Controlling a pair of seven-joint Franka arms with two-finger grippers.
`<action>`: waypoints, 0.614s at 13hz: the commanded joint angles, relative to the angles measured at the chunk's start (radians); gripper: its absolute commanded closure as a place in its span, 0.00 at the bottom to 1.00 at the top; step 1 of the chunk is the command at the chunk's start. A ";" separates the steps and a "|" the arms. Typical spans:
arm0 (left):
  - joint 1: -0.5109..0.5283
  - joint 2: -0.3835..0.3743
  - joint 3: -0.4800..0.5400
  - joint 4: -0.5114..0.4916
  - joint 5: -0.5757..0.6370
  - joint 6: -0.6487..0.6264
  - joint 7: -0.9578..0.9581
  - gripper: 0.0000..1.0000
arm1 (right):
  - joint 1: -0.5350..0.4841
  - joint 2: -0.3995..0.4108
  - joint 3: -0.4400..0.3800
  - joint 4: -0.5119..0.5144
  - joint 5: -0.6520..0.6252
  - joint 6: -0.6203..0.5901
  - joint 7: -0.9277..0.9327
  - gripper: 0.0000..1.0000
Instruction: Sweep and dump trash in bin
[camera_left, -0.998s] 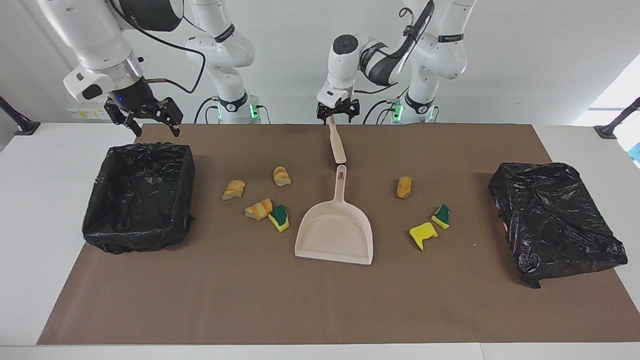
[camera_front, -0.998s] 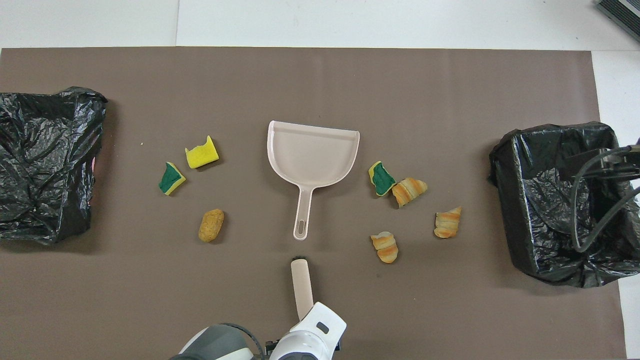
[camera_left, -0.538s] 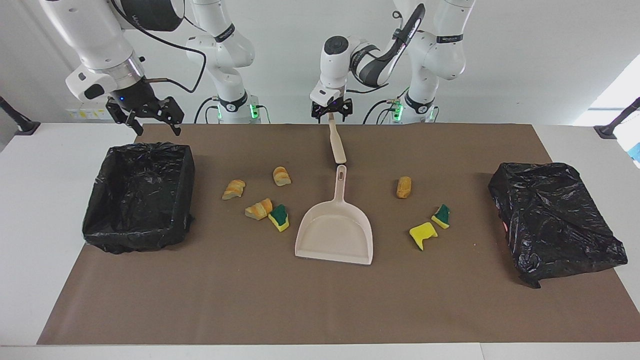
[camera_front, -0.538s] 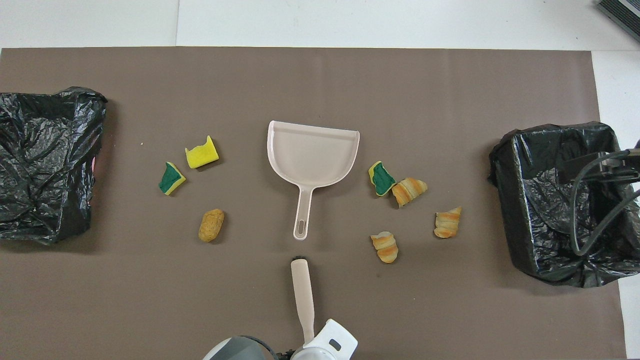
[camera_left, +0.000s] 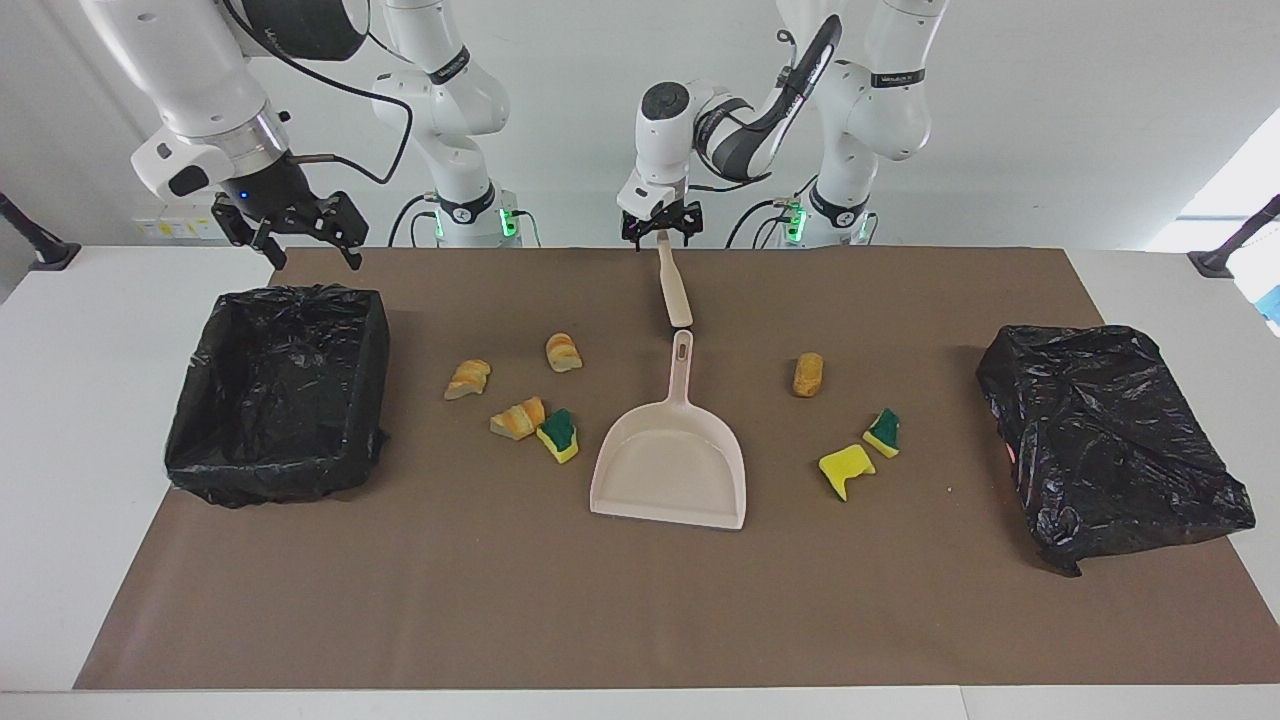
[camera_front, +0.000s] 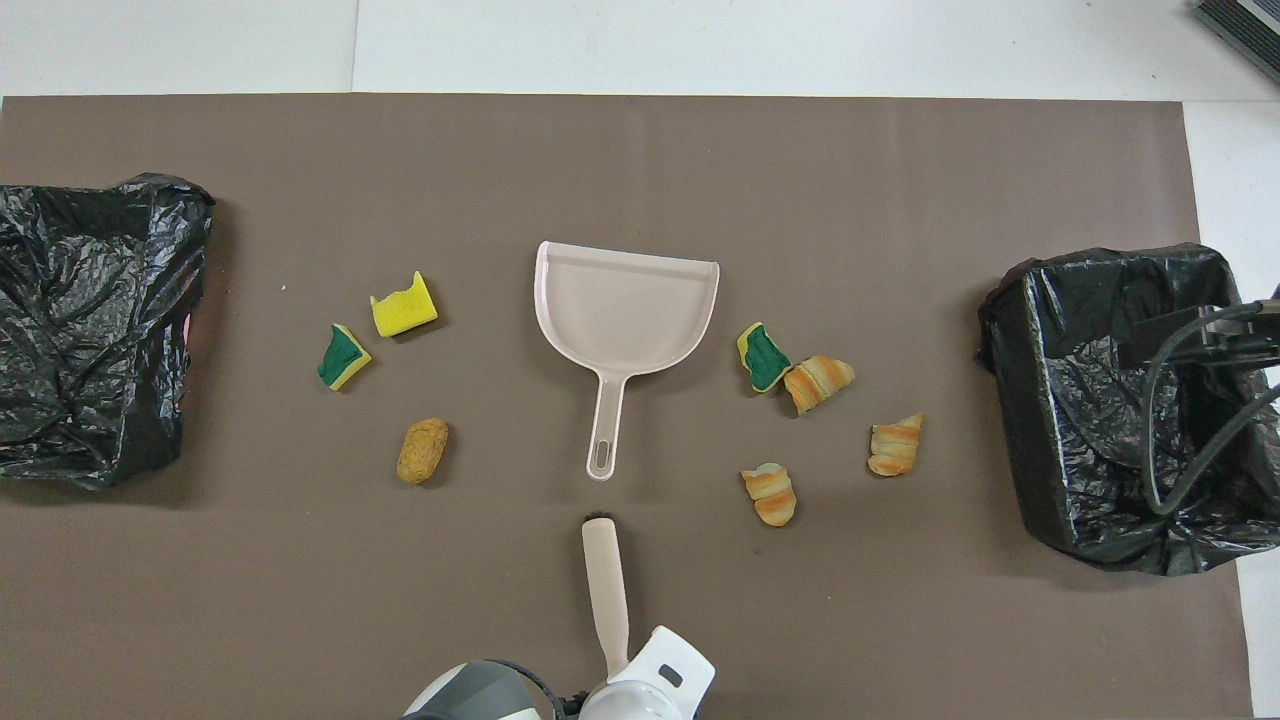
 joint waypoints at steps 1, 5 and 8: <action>0.027 -0.012 0.001 0.022 -0.011 -0.051 0.004 0.05 | -0.009 -0.025 0.010 -0.029 0.016 0.005 0.030 0.00; 0.040 -0.018 0.000 0.035 -0.011 -0.125 0.006 0.73 | -0.009 -0.025 0.010 -0.029 0.016 0.003 0.030 0.00; 0.040 -0.021 0.000 0.035 -0.070 -0.148 0.007 1.00 | -0.009 -0.026 0.010 -0.030 0.016 0.005 0.030 0.00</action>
